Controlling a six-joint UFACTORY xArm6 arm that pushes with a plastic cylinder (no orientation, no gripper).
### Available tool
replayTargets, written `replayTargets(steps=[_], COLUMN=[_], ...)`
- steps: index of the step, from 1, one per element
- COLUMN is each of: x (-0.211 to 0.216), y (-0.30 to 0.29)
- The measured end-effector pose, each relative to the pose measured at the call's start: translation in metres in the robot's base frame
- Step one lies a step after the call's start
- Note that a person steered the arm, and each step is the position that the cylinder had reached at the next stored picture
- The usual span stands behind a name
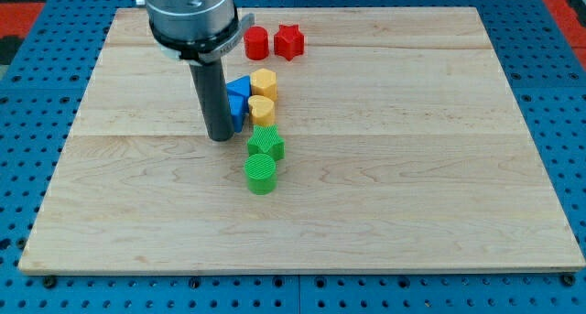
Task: Move the red circle parallel right to the yellow heart
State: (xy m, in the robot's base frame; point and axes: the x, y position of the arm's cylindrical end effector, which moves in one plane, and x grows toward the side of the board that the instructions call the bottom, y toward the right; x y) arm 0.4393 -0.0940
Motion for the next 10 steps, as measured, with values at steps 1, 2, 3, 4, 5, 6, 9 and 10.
replayTargets(steps=[1,2,3,4,5,6,9,10], x=[0.021,-0.052,-0.108,-0.141,-0.179,-0.182,-0.219,-0.187], y=[-0.065,-0.087,-0.046,0.014,-0.032,0.03,0.067,0.101])
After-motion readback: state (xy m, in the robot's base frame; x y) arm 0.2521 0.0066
